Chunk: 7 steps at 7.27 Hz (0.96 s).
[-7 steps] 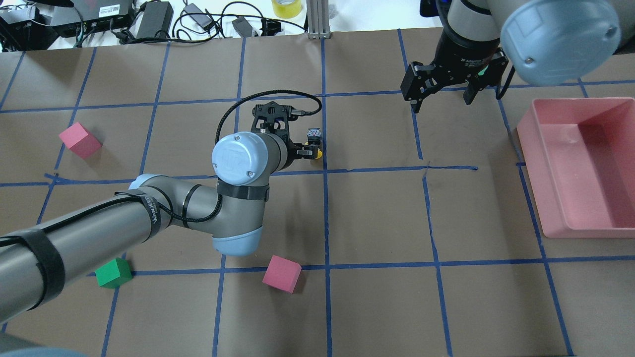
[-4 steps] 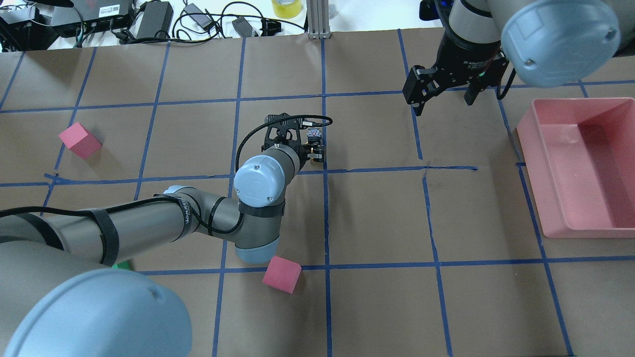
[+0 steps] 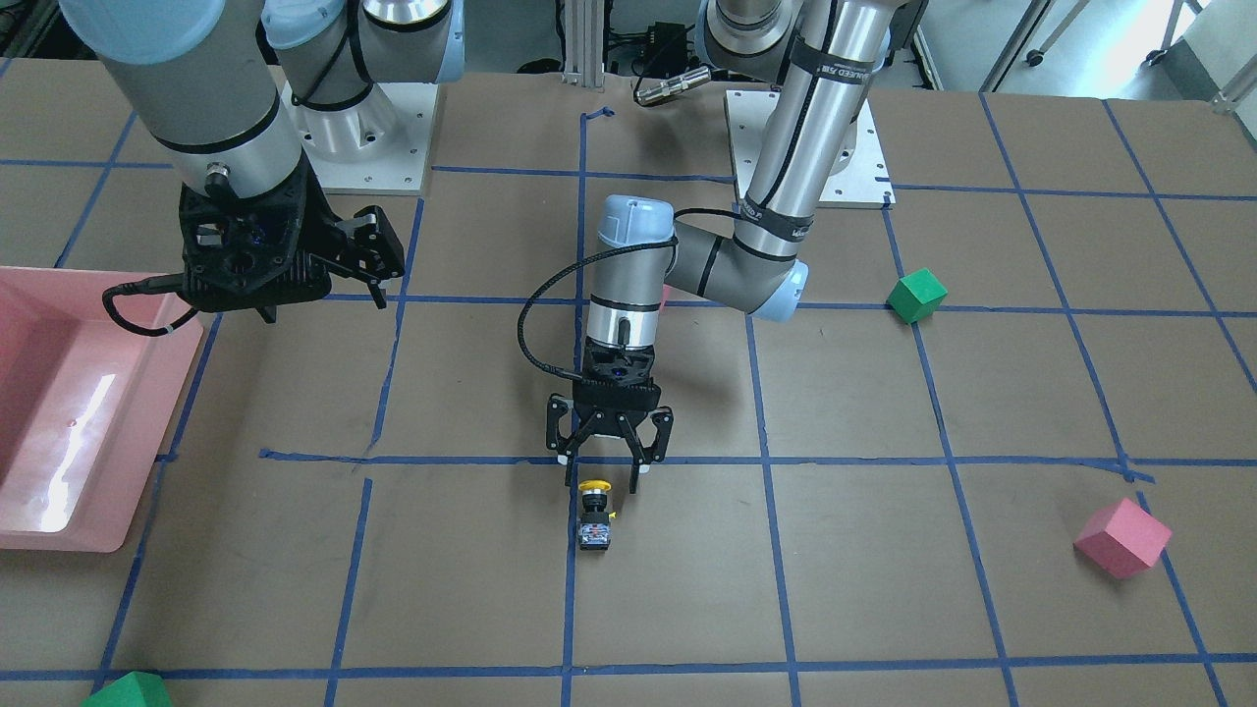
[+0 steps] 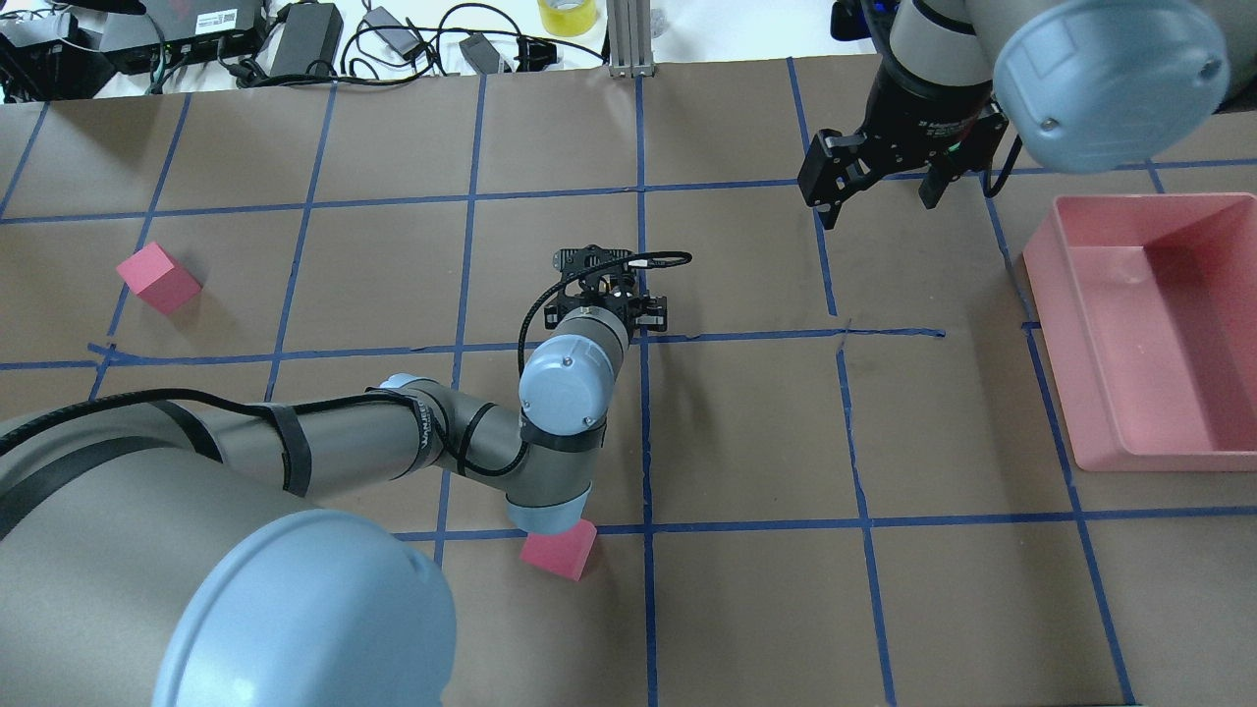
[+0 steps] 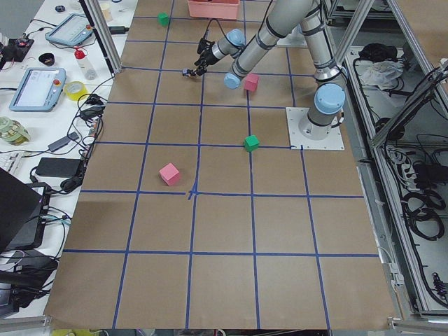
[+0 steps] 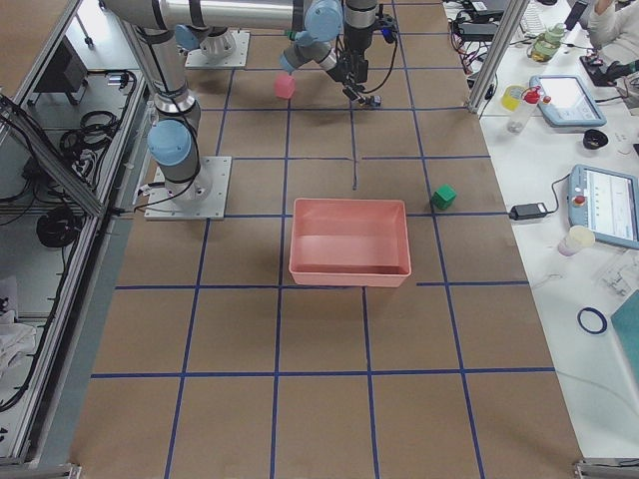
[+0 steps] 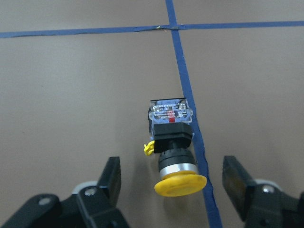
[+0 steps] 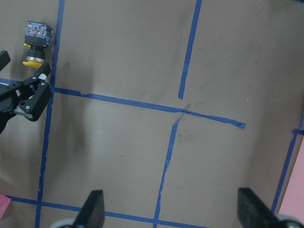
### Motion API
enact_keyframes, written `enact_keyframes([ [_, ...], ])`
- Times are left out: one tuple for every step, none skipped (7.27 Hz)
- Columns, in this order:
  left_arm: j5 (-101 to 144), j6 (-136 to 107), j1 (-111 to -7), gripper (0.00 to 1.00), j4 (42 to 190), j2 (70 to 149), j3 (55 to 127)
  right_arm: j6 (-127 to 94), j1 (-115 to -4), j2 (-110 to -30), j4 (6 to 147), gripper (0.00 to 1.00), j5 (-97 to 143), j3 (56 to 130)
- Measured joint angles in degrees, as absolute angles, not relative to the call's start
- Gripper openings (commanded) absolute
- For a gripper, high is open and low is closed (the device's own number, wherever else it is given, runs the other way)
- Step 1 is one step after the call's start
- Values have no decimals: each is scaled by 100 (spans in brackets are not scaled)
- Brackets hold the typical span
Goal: Align button upright
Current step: 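Grasp the button body with the left gripper, yellow cap facing the robot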
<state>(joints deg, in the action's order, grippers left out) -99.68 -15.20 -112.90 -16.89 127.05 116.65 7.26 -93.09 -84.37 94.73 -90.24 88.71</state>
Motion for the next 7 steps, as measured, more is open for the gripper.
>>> enact_keyframes([
  [-9979, -1530, -11298, 74, -1696, 12770, 11626, 710, -9309, -8437, 9469, 100, -9023, 8874],
  [-9982, -1525, -11300, 66, -1706, 12838, 11566, 710, -9310, -8437, 9467, 100, -9024, 8875],
  [-9984, -1502, -11302, 52, -1718, 12895, 11522, 721, -9310, -8437, 9466, 100, -9026, 8876],
  [-9984, -1474, -11303, 40, -1726, 12937, 11500, 728, -9310, -8437, 9466, 100, -9030, 8877],
  [-9984, -1450, -11303, 35, -1730, 12962, 11492, 734, -9309, -8437, 9467, 100, -9053, 8877],
  [-9984, -1427, -11303, 31, -1731, 12969, 11490, 737, -9308, -8438, 9472, 100, -9070, 8877],
  [-9984, -1409, -11305, 30, -1731, 12965, 11489, 738, -9308, -8437, 9474, 100, -9060, 8877],
])
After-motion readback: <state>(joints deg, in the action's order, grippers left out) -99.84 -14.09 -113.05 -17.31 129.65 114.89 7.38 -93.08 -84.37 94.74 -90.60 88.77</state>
